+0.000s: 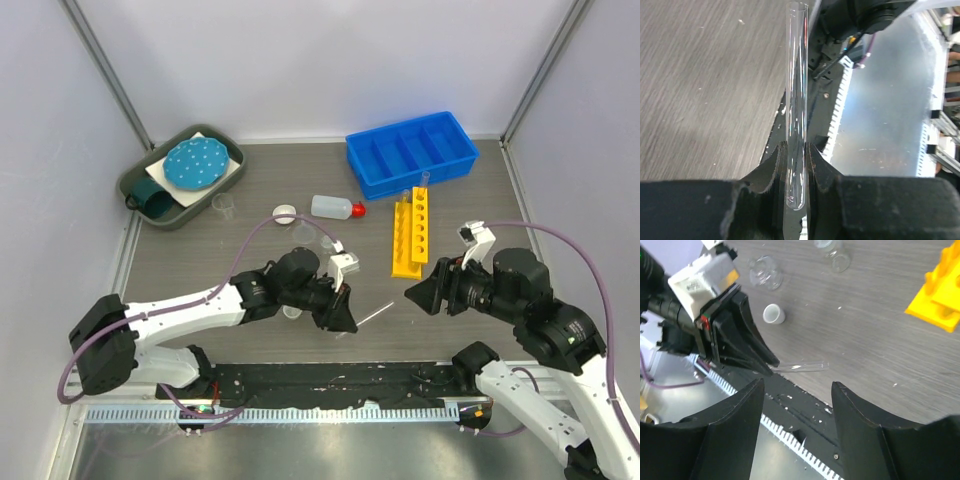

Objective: Organize the chemistry lab equipment

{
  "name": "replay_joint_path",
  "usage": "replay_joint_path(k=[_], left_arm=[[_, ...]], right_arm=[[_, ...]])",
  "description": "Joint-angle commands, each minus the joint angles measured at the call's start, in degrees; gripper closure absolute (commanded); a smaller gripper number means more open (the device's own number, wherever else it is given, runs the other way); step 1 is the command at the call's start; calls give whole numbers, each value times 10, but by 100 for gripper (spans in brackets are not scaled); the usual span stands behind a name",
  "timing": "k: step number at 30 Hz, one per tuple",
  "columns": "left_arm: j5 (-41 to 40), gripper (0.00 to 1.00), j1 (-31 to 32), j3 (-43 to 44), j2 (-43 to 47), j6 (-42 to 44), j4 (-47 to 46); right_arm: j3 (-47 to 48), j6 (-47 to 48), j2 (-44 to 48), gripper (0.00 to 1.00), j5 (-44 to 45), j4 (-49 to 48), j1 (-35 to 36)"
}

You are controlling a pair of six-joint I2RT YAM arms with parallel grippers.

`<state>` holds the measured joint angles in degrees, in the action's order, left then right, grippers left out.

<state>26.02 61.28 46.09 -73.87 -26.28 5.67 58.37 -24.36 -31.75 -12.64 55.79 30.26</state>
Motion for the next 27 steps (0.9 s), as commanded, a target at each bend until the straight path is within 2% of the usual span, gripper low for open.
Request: replay_joint_path(k=[1, 2, 12, 27], left_arm=[[148, 100, -25, -35, 43, -25, -130], [178, 100, -31, -42, 50, -38, -146], [264, 100, -50, -108, 65, -109, -314], [286, 100, -66, -123, 50, -128, -370]], right_arm=[[-25, -14, 24, 39, -94, -10, 2], [-29, -17, 37, 38, -103, -12, 2], [-99, -53, 71, 39, -160, -54, 2], [-129, -117, 69, 41, -216, -146, 3]])
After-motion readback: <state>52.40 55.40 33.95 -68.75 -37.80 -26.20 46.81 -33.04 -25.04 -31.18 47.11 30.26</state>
